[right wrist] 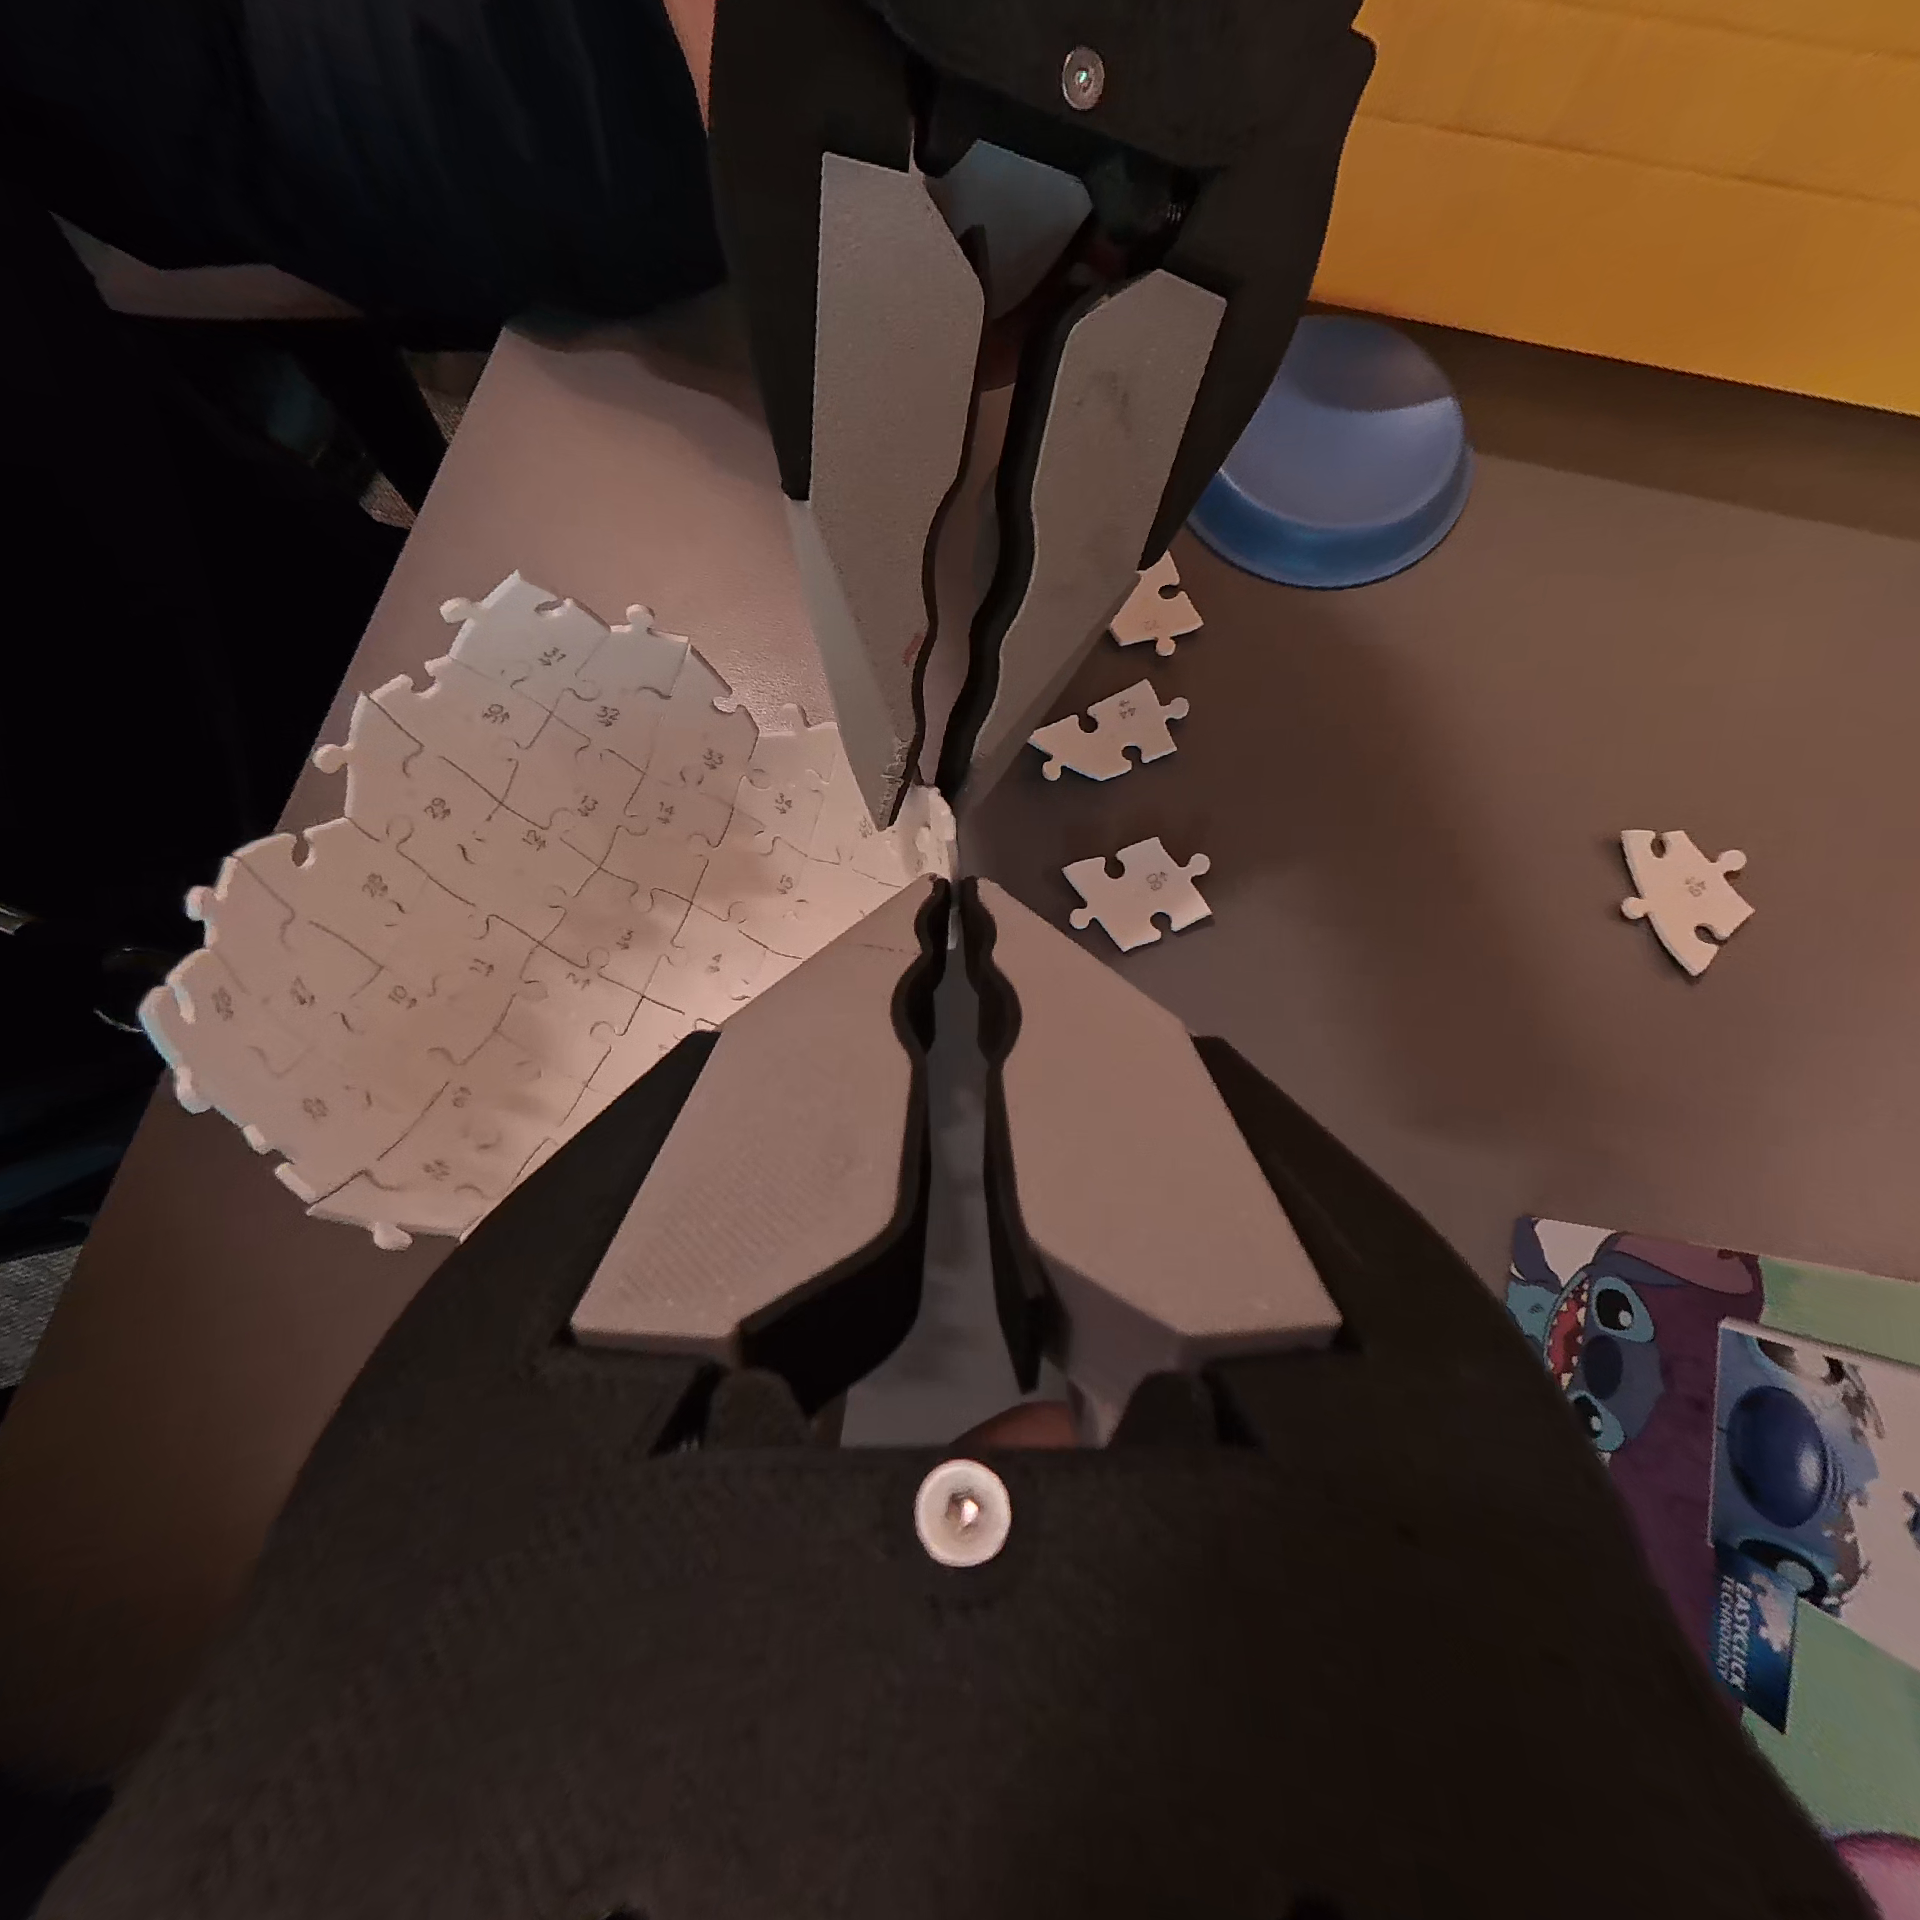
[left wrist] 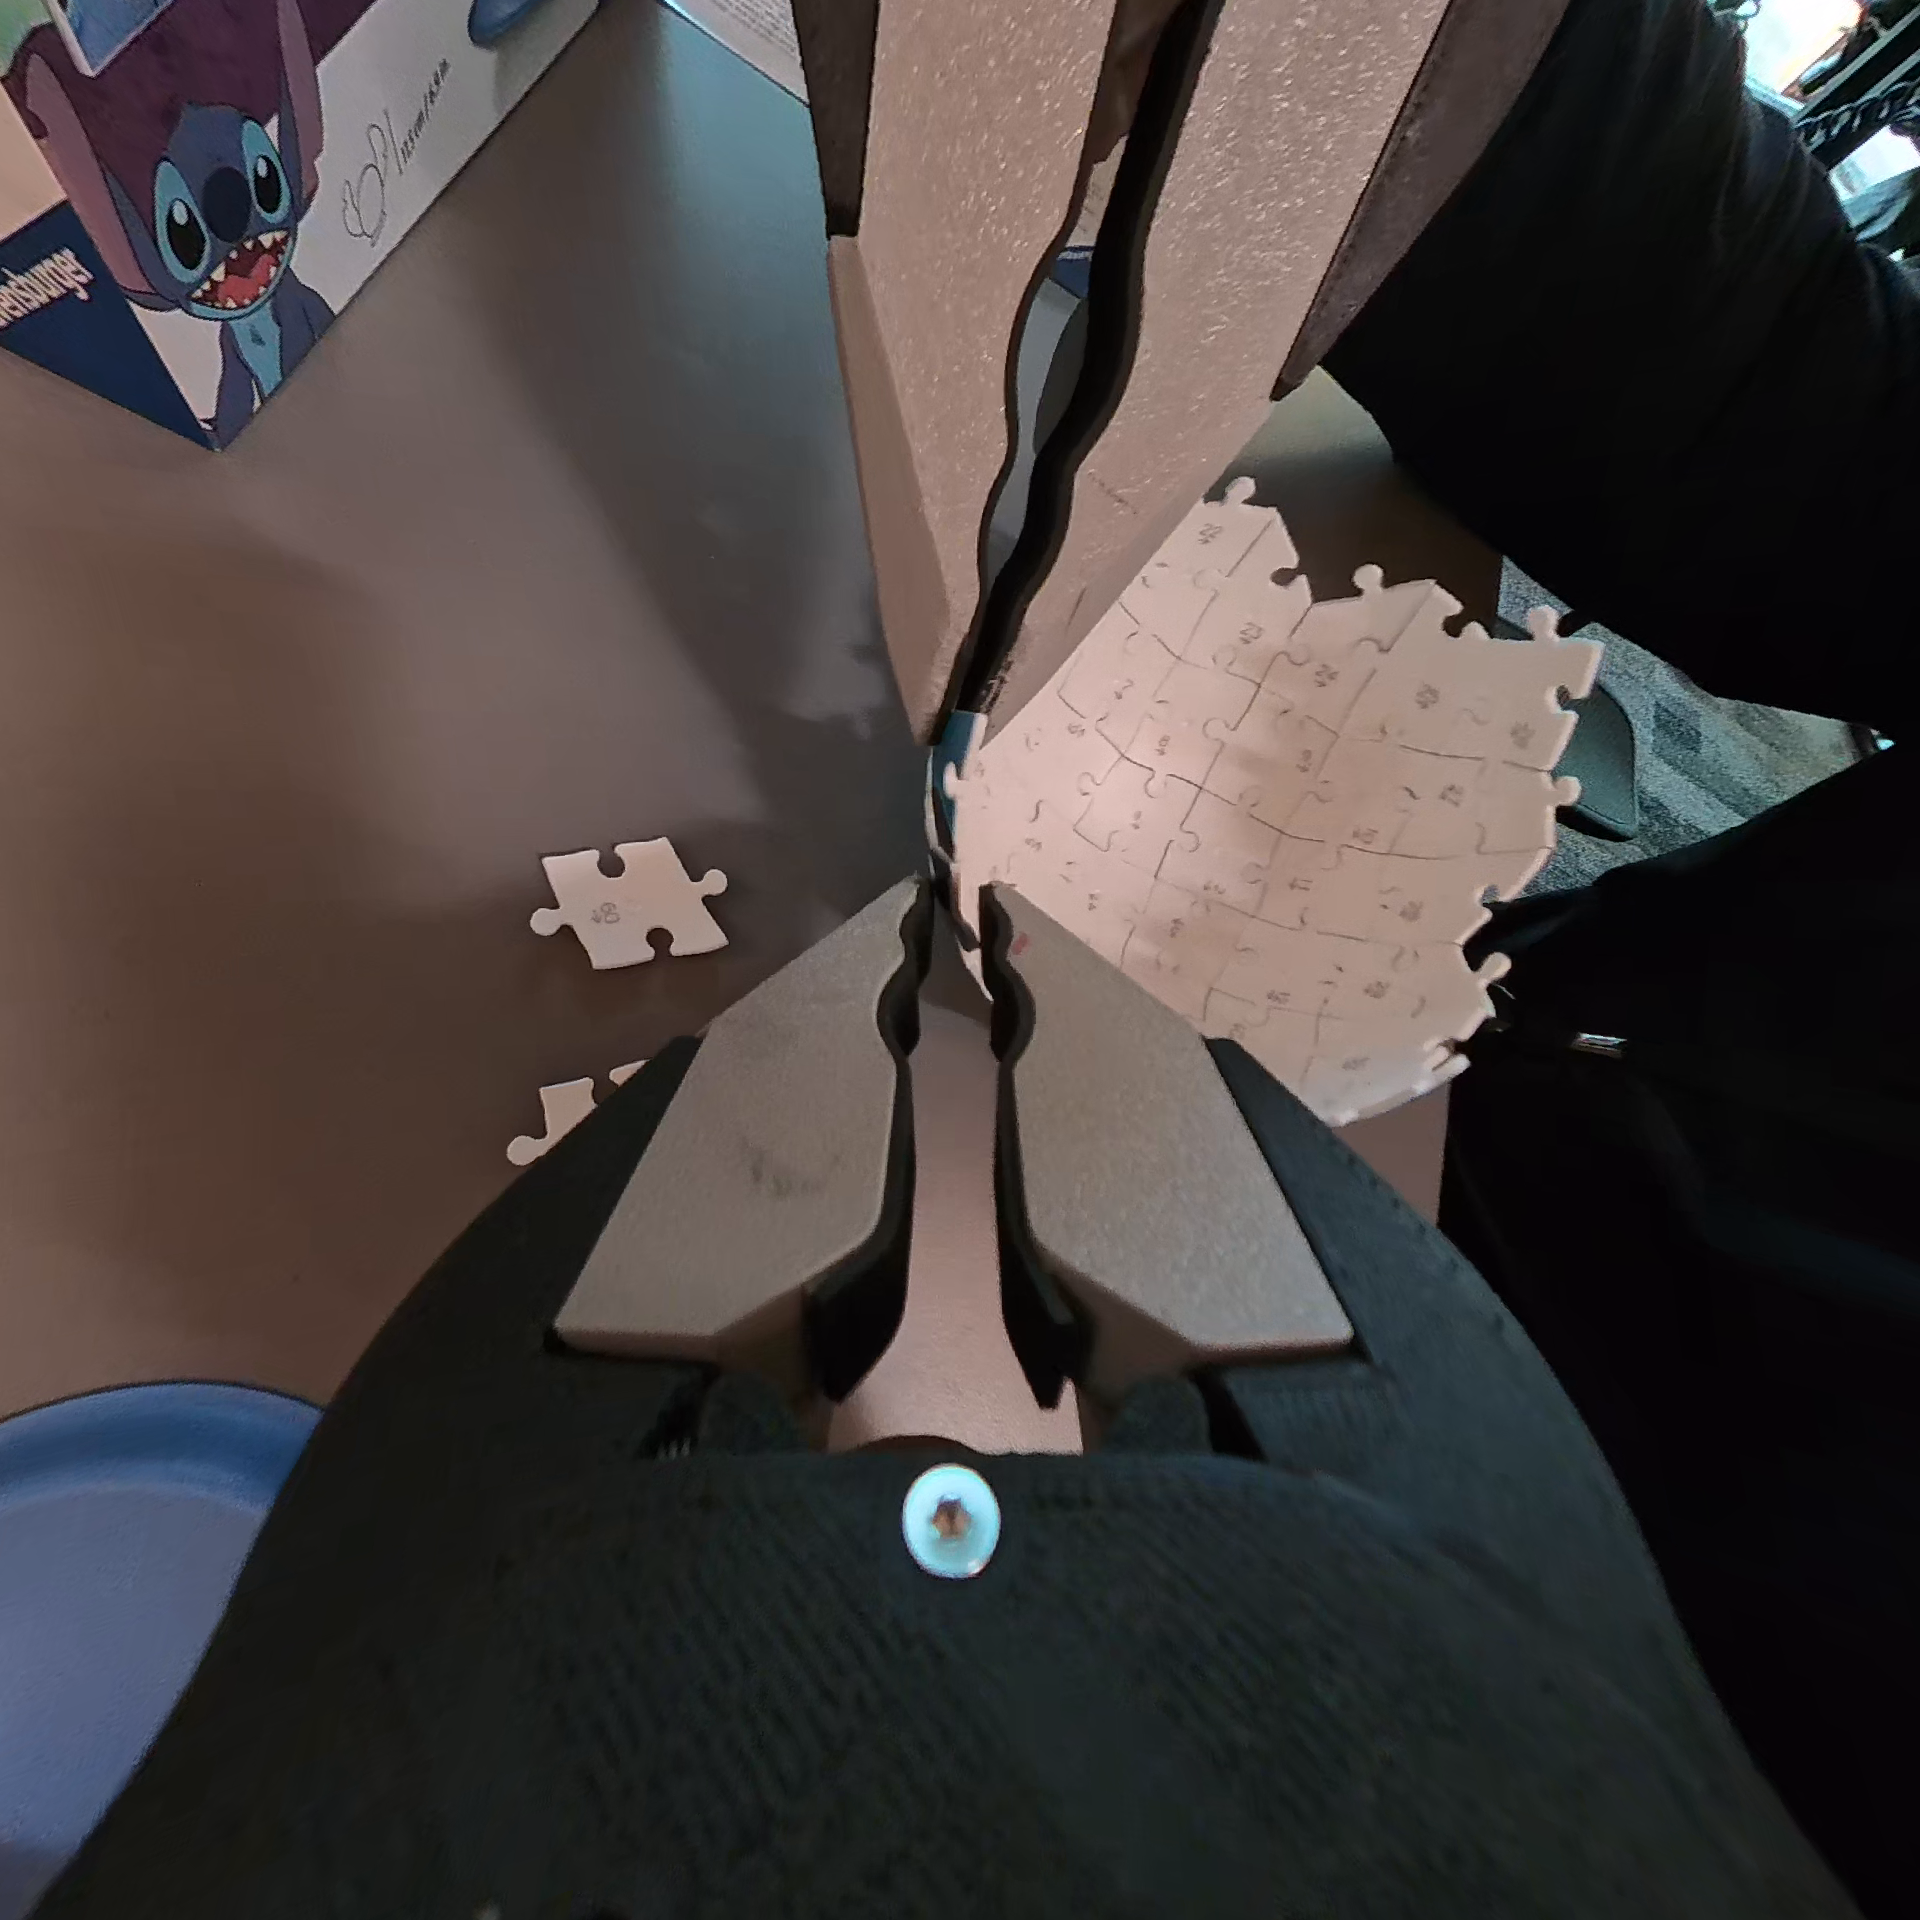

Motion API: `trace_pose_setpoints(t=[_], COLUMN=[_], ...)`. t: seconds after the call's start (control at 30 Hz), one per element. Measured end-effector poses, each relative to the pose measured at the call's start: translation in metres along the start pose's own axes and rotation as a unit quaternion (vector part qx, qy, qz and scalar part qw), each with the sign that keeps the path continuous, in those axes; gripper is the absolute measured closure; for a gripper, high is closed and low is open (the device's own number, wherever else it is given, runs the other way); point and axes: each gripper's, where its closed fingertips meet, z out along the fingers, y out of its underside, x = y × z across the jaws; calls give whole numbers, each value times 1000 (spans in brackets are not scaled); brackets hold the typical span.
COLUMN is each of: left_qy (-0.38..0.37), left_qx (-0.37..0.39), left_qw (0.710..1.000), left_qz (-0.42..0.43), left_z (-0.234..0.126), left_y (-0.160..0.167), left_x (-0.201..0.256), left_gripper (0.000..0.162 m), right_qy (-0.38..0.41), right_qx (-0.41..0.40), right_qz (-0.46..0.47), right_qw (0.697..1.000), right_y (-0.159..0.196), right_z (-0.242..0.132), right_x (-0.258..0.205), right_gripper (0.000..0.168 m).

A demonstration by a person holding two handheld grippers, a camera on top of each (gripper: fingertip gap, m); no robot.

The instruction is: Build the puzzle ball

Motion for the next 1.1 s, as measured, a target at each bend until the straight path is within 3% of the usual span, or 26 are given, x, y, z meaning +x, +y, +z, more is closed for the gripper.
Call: trace_pose_setpoints(t=[0.57,0.9,1.1], left_qy=[-14,-54,-54], left_qx=[18,6,-3], left_qw=[1000,998,998], left_qz=[-8,-15,-12], left_z=[2,10,13], left_y=[-7,-5,-2], left_x=[-3,-12,-11], left_gripper=[150,158,155], right_qy=[22,26,31], right_qx=[-11,-19,-17], right_qz=[-9,2,3], right_qw=[1000,999,999], right_y=[3,6,6], right_z=[0,2,0], right_x=[4,6,8], right_gripper=[168,168,168])
